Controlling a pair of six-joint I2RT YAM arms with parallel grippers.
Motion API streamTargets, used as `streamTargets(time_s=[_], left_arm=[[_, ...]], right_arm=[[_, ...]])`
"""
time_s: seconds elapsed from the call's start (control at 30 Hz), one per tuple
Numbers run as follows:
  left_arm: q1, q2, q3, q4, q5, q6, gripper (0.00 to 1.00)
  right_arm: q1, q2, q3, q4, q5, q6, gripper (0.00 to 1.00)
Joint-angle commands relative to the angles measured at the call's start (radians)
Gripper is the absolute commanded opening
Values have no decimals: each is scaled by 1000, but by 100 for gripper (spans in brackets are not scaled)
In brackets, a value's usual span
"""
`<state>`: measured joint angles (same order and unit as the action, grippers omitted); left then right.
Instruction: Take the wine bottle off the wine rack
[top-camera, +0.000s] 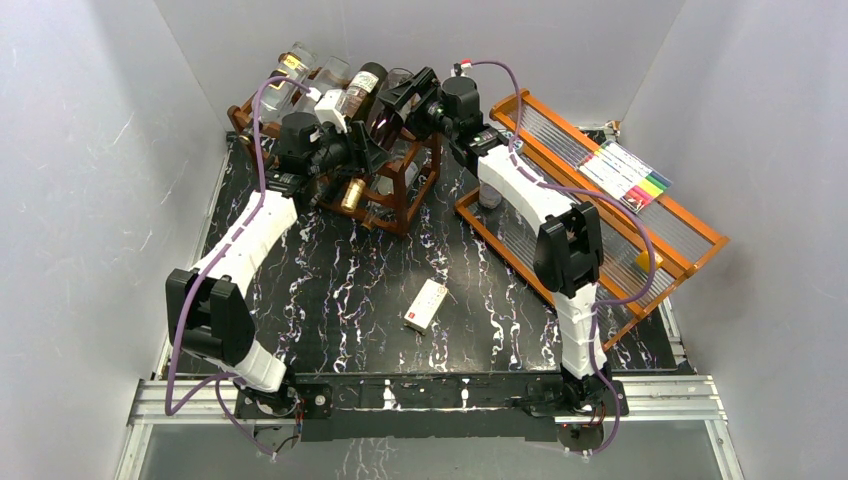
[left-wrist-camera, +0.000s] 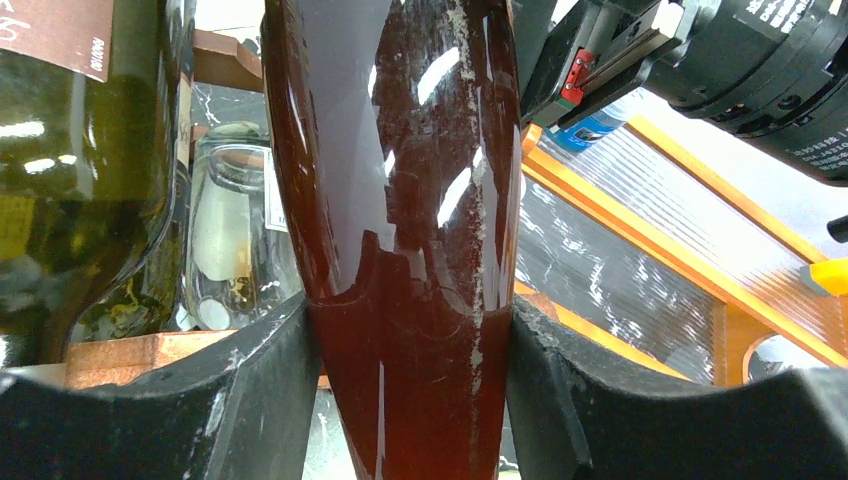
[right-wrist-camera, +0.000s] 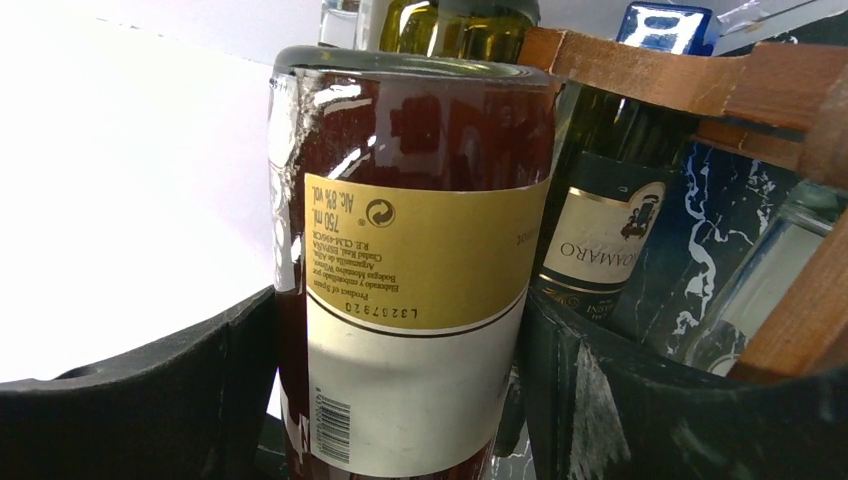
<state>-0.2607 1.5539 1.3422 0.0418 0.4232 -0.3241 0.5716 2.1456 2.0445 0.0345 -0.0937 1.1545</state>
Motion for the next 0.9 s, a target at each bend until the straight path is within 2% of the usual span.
streamTargets(time_s=[0.0, 0.07, 0.2, 0.3, 0.57, 0.63, 0.7, 0.8, 0.87], left_arm=[[22, -45, 82, -23, -25, 40, 0], [23, -37, 113, -68, -26, 46, 4], [23, -34, 136, -122, -44, 43, 31], [23, -46, 132, -154, -65, 46, 48], [21, -53, 168, -239, -68, 77, 73], [23, -57, 171, -253, -74, 80, 84], [22, -59, 177, -266, -74, 83, 90], [22, -59, 192, -292, -70, 83, 97], [22, -60, 215, -319, -65, 83, 98]], right_arm=[[18, -28, -23, 163, -20, 43, 59], [11, -32, -32, 188, -32, 46, 55], [-10, -56, -102, 272, -59, 105, 40], [-20, -67, -145, 340, -72, 136, 35], [-24, -58, -154, 409, -96, 143, 33], [-26, -60, -163, 418, -97, 146, 33], [-28, -65, -175, 426, -94, 150, 33], [-30, -68, -180, 428, -89, 151, 33], [-33, -69, -178, 426, -86, 154, 33]])
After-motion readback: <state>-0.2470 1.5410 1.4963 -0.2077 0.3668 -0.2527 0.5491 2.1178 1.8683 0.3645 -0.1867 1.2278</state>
